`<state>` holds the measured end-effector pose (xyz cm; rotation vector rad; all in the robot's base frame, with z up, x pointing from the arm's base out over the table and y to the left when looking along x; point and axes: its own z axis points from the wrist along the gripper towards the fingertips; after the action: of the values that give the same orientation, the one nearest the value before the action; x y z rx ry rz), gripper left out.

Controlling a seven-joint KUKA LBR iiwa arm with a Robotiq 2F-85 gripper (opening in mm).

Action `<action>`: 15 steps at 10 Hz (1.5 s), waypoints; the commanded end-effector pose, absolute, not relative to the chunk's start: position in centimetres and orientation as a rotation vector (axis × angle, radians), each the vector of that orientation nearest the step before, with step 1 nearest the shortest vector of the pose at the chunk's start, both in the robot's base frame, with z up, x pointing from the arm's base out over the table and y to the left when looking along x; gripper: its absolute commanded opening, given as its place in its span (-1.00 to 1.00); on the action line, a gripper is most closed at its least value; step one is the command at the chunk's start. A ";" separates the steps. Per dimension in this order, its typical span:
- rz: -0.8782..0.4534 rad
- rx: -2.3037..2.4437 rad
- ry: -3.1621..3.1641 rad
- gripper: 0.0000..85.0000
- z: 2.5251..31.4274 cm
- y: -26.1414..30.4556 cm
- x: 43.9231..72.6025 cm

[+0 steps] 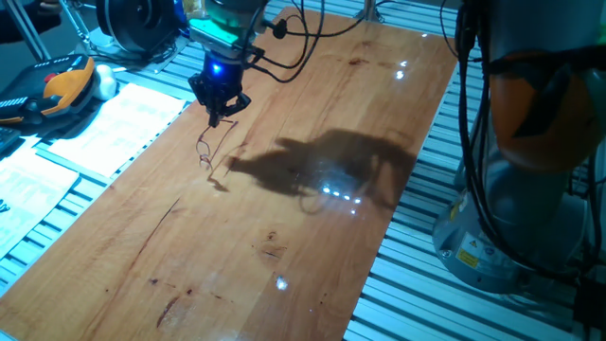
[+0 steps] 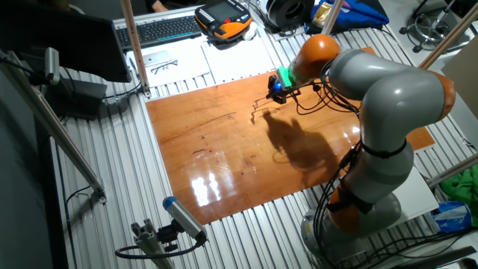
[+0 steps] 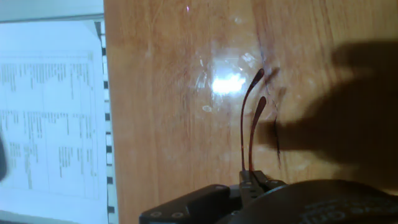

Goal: Unfold the leg of the glasses (with one hand)

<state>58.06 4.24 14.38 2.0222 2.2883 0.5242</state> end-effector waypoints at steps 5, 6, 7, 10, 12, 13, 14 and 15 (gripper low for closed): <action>0.529 1.891 2.584 -1.00 14.4 4.3 57.9; 0.547 1.862 2.630 -1.00 14.4 4.3 57.9; 0.586 1.841 2.666 -1.00 14.4 4.2 57.9; 0.728 1.794 2.687 -1.00 13.6 3.8 57.5; 0.806 1.781 2.666 -1.00 13.1 3.8 57.1; 0.836 1.786 2.652 -1.00 13.1 3.8 57.1; 0.839 1.775 2.656 -1.00 13.1 3.8 57.1; 0.849 1.765 2.665 -1.00 13.0 3.8 57.1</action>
<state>57.15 3.79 12.94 1.7649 2.6674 0.8510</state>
